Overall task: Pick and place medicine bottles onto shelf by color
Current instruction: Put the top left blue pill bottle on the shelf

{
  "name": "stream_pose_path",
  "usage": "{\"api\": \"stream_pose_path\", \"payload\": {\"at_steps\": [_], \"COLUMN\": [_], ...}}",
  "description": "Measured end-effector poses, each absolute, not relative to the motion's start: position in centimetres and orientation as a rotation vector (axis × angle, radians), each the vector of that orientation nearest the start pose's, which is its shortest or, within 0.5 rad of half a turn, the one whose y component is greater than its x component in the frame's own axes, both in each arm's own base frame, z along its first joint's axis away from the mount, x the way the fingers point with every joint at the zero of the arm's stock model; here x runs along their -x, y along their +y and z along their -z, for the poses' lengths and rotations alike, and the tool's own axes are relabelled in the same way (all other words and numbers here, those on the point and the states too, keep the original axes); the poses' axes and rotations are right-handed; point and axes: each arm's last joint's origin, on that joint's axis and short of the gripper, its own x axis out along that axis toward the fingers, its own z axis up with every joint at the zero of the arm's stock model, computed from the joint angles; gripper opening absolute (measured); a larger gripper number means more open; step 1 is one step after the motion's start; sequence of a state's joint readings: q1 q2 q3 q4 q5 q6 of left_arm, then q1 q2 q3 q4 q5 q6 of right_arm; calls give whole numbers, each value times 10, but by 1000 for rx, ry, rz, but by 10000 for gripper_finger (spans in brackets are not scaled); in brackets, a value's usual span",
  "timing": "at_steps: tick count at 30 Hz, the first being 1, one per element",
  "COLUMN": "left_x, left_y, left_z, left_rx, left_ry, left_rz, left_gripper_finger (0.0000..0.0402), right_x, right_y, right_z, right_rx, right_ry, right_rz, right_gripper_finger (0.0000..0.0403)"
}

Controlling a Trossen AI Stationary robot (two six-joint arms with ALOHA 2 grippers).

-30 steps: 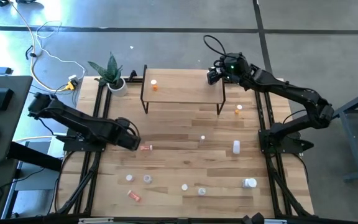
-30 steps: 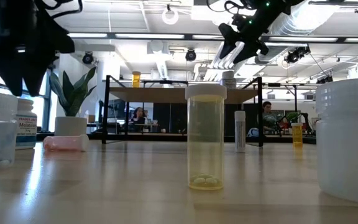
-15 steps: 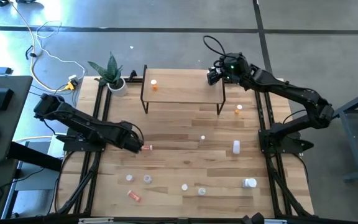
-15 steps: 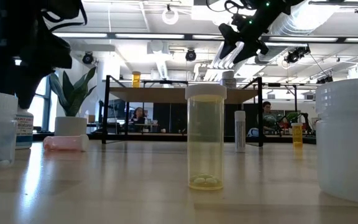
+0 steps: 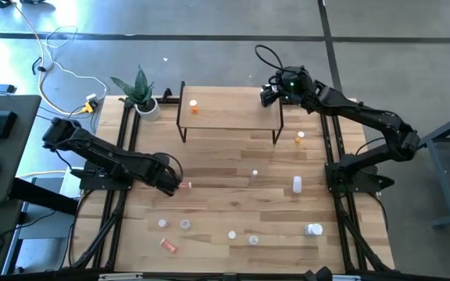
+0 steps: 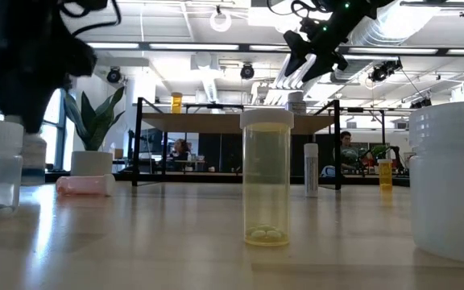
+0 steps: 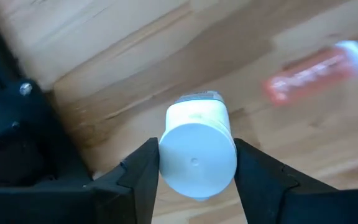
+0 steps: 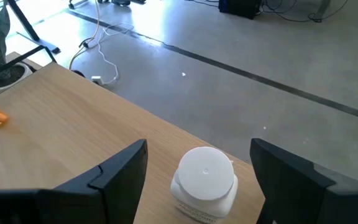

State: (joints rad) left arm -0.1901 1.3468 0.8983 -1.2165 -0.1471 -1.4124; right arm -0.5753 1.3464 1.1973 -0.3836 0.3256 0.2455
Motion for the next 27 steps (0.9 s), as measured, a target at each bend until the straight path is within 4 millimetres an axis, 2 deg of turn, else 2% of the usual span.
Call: {"api": "stream_pose_path", "payload": {"at_steps": [4, 11, 18, 27], "left_x": [-205, -215, -219, -198], "left_y": [-28, -2, 38, 101], "left_z": [-234, -290, -350, -418], "left_rx": [762, 590, 430, 154], "left_ry": [1279, 1197, 1067, 892], "left_rz": [-1004, -943, -890, -1010], "left_gripper_finger": [167, 167, 168, 168], "right_x": [-242, -242, -242, -242], "right_y": [-168, -168, -168, -168], "right_z": [-335, -335, -335, -335], "right_rx": [-292, -289, -289, -289], "right_ry": [436, 438, 438, 438], "right_rz": [943, 942, 942, 942], "right_gripper_finger": [275, 275, 275, 275]}}
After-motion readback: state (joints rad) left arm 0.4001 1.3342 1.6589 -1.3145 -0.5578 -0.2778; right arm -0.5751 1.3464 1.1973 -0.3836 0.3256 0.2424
